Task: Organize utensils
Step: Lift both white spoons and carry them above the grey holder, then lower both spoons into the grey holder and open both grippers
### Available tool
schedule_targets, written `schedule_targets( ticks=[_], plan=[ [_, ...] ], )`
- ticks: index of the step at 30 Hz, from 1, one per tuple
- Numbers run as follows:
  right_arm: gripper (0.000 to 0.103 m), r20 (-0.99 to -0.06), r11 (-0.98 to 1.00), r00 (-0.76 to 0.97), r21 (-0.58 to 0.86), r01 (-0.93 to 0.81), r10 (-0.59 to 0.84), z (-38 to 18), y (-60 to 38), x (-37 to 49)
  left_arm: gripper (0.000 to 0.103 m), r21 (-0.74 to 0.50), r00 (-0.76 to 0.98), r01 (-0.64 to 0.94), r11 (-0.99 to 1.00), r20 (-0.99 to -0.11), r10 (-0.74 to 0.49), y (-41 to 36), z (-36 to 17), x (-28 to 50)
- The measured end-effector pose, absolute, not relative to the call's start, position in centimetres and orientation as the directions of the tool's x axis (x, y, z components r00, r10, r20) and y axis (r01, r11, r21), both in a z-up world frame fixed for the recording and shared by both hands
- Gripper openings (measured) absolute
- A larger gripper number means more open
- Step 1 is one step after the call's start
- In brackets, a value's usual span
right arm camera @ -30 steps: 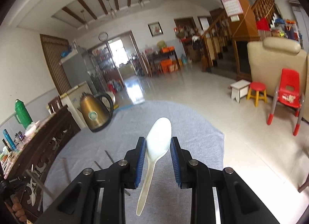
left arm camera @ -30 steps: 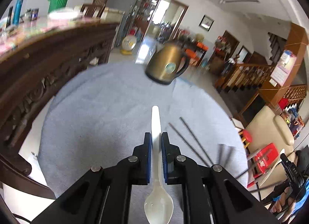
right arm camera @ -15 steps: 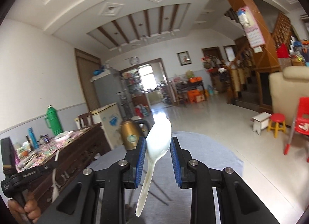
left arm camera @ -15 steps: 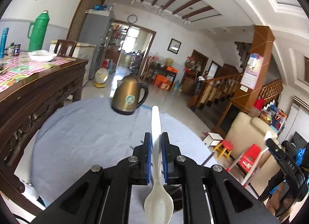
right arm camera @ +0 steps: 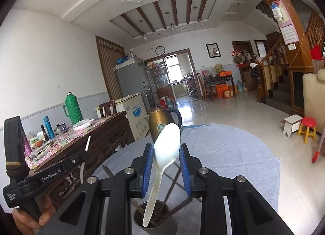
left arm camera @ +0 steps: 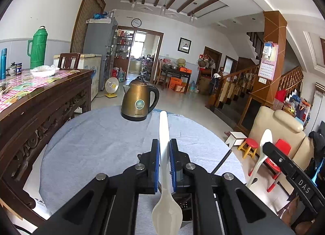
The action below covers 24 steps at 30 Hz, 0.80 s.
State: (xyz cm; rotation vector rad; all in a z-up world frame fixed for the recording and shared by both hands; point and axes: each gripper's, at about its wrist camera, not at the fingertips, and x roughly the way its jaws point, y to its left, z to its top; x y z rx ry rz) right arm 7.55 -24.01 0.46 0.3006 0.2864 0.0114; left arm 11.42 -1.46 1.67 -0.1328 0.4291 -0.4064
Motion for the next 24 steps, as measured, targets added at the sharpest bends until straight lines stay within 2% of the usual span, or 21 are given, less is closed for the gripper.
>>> schedule_targets(
  ticks=[24],
  plan=[
    [0.028, -0.274, 0.948, 0.961, 0.313, 0.054, 0.036, -1.5, -23.1, 8.7, 0.01, -0.19, 0.817, 0.359, 0.914, -0.408, -0.406, -3.0, 0.7, 11.7]
  ],
)
